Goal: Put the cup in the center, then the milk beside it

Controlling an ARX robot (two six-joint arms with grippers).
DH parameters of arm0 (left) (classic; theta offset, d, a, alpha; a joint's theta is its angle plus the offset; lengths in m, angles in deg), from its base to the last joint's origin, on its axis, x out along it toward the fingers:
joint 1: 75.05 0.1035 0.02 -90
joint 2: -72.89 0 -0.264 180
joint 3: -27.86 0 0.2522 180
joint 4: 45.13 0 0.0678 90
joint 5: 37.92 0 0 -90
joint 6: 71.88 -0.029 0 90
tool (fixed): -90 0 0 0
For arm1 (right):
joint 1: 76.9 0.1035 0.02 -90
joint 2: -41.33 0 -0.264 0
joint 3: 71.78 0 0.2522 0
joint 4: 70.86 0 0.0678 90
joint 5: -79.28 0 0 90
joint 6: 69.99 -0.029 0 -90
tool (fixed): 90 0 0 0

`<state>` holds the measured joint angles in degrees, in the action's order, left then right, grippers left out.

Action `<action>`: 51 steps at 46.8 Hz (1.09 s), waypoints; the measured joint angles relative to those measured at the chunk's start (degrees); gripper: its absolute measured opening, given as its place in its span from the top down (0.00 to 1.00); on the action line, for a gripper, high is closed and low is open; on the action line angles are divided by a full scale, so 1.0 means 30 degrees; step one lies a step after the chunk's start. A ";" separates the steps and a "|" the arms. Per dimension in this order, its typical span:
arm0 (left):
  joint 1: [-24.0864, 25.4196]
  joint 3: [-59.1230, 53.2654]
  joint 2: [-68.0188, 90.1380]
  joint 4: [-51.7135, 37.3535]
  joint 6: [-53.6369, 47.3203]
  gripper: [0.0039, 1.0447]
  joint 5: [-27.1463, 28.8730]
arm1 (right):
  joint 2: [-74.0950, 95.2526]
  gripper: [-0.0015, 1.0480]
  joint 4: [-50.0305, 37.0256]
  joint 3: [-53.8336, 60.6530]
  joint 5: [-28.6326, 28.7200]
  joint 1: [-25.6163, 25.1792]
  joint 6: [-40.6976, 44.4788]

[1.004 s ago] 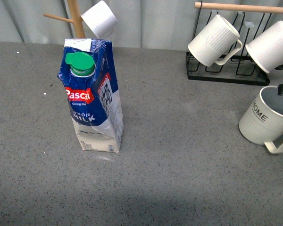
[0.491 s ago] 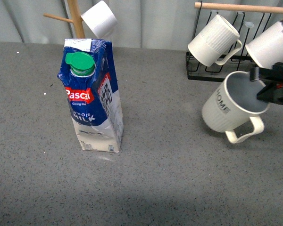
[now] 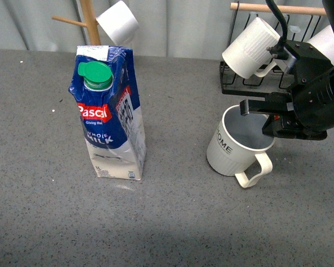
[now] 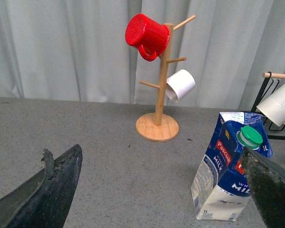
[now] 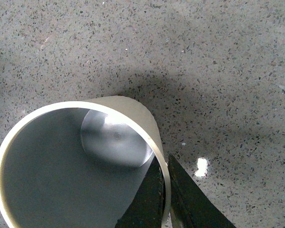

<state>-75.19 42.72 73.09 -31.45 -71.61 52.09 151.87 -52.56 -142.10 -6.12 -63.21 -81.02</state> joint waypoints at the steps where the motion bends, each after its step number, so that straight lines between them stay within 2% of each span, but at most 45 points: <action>1: 0.0000 0.0000 0.0000 0.0000 0.0000 0.06 0.0000 | 0.0036 0.98 0.0000 -0.0036 -0.0029 0.0029 0.0007; 6: 0.0000 0.0000 0.0000 0.0000 0.0000 0.06 0.0000 | 0.0109 0.98 -0.0131 -0.0095 -0.0080 0.0073 0.0007; 17: 0.0000 0.0000 0.0000 0.0000 0.0000 0.06 0.0000 | -0.0685 0.57 -0.1712 0.0576 0.0590 -0.0073 -0.0342; 24: 0.0000 0.0000 0.0000 0.0000 0.0000 0.06 0.0000 | -0.2113 0.39 -0.3359 0.1763 0.0954 -0.0342 -0.0372; 30: 0.0000 0.0000 0.0000 0.0000 0.0000 0.06 0.0000 | -0.3563 0.24 -0.4131 0.2652 -0.0321 -0.0539 -0.0044; 31: 0.0000 0.0000 0.0000 0.0000 0.0000 0.06 0.0000 | -0.4051 0.18 -0.4364 0.2973 -0.0386 -0.0597 0.0036; 33: 0.0000 0.0000 0.0000 0.0000 0.0000 0.06 0.0000 | -0.4663 0.13 -0.6018 0.3891 -0.0816 -0.0656 0.0532; 34: 0.0000 0.0000 0.0000 0.0000 0.0000 0.06 0.0000 | -0.4699 0.15 -0.7927 0.4561 -0.1719 -0.0648 0.0852; 36: 0.0000 0.0000 0.0000 0.0007 -0.0007 0.06 -0.0022 | -0.4677 0.27 -1.5169 0.7220 -0.4634 -0.0648 0.2310; 37: 0.0000 0.0000 -0.0022 0.0007 -0.0007 0.06 -0.0015 | -0.4677 0.30 -1.7056 0.8000 -0.4809 -0.0714 0.2528; 38: 0.0000 0.0000 -0.0022 0.0007 0.0000 0.06 -0.0007 | -0.4699 0.32 -1.7478 0.8182 -0.4830 -0.0765 0.2586; 39: 0.0000 0.0000 -0.0022 0.0015 0.0000 0.06 0.0022 | -0.4889 0.37 -2.0006 0.9311 -0.4881 -0.0903 0.2907; 44: 0.0000 0.0000 -0.0007 0.0015 0.0000 0.06 0.0029 | -0.6120 0.50 -2.3467 1.1023 -0.4707 -0.1326 0.3286; 51: 0.0000 0.0000 -0.0007 0.0015 -0.0007 0.06 0.0022 | -0.8626 0.74 -2.3904 1.2983 -0.4124 -0.1967 0.3563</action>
<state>-75.19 42.72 73.07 -31.40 -71.63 52.16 125.99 -124.27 -103.15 -18.49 -69.11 -70.33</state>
